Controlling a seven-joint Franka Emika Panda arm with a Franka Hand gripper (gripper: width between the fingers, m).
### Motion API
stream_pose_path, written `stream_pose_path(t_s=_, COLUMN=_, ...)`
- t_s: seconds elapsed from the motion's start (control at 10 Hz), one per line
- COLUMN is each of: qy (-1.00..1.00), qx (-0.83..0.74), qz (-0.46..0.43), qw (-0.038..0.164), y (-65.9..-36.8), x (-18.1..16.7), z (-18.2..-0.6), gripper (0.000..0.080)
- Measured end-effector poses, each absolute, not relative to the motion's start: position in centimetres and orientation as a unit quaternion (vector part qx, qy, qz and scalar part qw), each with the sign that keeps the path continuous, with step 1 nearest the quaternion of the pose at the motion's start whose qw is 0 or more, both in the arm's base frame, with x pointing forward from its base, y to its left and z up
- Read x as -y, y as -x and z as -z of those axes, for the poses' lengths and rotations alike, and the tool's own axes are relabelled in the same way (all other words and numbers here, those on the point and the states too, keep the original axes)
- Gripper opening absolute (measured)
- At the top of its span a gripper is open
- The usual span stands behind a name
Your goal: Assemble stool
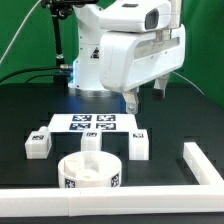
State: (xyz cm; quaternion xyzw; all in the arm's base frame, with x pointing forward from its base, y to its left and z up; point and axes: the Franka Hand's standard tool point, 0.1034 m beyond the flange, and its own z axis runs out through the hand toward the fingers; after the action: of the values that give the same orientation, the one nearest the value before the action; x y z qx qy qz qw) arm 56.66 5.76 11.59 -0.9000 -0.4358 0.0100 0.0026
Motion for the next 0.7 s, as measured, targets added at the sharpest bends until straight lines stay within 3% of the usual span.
stream_pose_path(t_s=0.5, qy=0.9, qx=0.436, qz=-0.01, qw=0.003, y=-56.7, x=-5.7, z=-11.6, gripper=0.0649)
stream_pose_path(t_s=0.7, qy=0.887, qx=0.461, qz=-0.014, qw=0.001, y=-56.5, x=-3.7, z=-11.0, gripper=0.0649)
